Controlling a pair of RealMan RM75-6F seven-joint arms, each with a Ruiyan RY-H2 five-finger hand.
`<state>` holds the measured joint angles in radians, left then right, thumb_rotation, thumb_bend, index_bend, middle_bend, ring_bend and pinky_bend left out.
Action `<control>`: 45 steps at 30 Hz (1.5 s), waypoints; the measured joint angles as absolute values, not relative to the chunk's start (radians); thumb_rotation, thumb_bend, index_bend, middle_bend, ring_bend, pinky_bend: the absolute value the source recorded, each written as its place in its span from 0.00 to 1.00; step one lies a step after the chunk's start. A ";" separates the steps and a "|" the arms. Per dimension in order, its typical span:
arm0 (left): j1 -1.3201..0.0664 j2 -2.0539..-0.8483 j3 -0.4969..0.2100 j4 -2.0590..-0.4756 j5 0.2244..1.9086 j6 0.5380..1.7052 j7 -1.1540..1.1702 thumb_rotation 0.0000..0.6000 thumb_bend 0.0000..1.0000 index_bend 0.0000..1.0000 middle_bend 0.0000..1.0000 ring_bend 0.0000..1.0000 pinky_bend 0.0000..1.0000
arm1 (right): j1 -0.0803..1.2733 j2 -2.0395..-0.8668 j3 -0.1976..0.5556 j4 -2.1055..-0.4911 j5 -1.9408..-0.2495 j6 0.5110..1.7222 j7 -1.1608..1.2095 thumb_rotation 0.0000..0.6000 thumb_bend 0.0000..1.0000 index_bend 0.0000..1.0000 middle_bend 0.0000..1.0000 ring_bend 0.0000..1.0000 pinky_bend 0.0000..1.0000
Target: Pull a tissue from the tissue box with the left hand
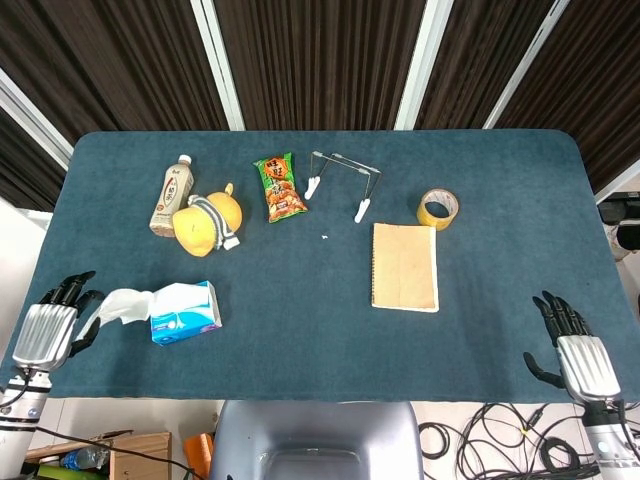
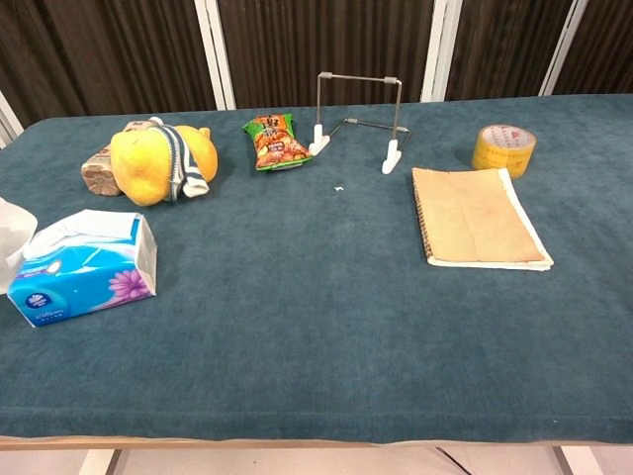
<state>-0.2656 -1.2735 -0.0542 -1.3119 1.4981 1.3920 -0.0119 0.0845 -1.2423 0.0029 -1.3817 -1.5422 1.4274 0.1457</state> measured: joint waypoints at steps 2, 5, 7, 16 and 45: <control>-0.266 -1.278 -0.056 -1.307 1.495 1.390 -0.012 1.00 0.40 0.11 0.03 0.08 0.36 | 0.085 -1.243 0.004 -1.382 -1.542 1.429 0.145 1.00 0.27 0.04 0.00 0.00 0.15; -0.261 -1.281 -0.058 -1.307 1.493 1.401 0.001 1.00 0.39 0.03 0.00 0.04 0.36 | 0.084 -1.245 0.004 -1.383 -1.546 1.433 0.146 1.00 0.27 0.04 0.00 0.00 0.15; -0.259 -1.278 -0.057 -1.314 1.489 1.397 0.003 1.00 0.34 0.00 0.00 0.01 0.34 | 0.084 -1.245 0.003 -1.383 -1.549 1.434 0.148 1.00 0.27 0.04 0.00 0.00 0.15; -0.244 -1.270 -0.060 -1.350 1.494 1.426 -0.035 1.00 0.24 0.00 0.00 0.00 0.28 | 0.085 -1.236 0.003 -1.393 -1.563 1.447 0.175 1.00 0.27 0.04 0.00 0.00 0.15; -0.218 -1.241 -0.036 -1.464 1.487 1.399 0.080 1.00 0.26 0.03 0.00 0.00 0.27 | 0.061 -1.242 0.053 -1.574 -1.493 1.509 -0.120 1.00 0.27 0.00 0.00 0.00 0.16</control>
<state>-0.2181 -1.2414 -0.0361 -1.4640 1.4866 1.3987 0.0796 0.0611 -1.2423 0.0525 -1.5738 -1.4930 1.5091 -0.1204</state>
